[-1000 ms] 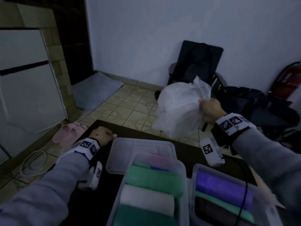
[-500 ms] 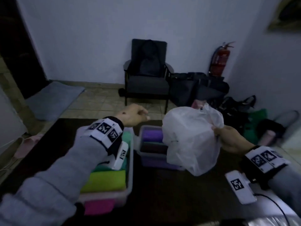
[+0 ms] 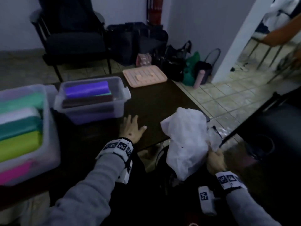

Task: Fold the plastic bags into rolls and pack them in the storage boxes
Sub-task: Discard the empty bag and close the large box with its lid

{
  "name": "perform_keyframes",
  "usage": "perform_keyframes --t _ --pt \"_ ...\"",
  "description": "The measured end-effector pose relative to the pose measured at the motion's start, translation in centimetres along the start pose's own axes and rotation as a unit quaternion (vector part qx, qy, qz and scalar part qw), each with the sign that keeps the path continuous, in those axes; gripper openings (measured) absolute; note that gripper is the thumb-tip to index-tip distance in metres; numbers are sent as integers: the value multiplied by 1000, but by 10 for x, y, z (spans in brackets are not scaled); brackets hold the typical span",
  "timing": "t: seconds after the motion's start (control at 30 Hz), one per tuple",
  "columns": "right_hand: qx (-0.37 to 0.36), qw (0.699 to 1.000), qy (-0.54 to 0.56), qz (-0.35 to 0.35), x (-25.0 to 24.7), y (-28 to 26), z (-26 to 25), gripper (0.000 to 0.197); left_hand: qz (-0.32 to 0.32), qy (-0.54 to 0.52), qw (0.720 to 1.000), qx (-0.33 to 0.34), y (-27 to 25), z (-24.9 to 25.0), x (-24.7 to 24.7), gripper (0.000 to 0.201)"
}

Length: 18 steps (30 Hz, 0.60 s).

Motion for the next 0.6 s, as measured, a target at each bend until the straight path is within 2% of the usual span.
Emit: perform_keyframes --t 0.17,0.23,0.3,0.33,0.4,0.47,0.53,0.6 --pt "16 984 -33 176 -54 -6 67 27 0 62 998 -13 0 -21 27 64" --pt "26 976 -57 208 -69 -3 89 29 17 80 997 -9 -1 -23 30 64" --pt "43 973 -98 204 -75 -6 103 30 34 94 995 -8 -2 -23 32 63" --pt "28 970 -130 205 -75 -8 104 34 40 97 994 -9 -3 -23 33 63" --pt "20 966 -198 167 -71 -7 114 51 43 100 994 -13 -4 -23 34 63" --pt "87 954 -272 92 -59 -4 135 50 41 105 993 -16 -4 -23 34 62" --pt "181 921 -342 35 -53 0 161 42 39 110 993 -17 -4 -22 35 62" --pt "245 891 -382 21 -50 -1 177 58 46 119 992 -18 -4 -22 36 62"
Point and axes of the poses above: each hand's wrist, its own y-axis towards the middle knuckle, its own x-axis out of the palm, z = x × y, the point moved 6 cm from there along y, towards the middle knuckle, and after that the axes turned 10 degrees about y, right-handed, at the moved point
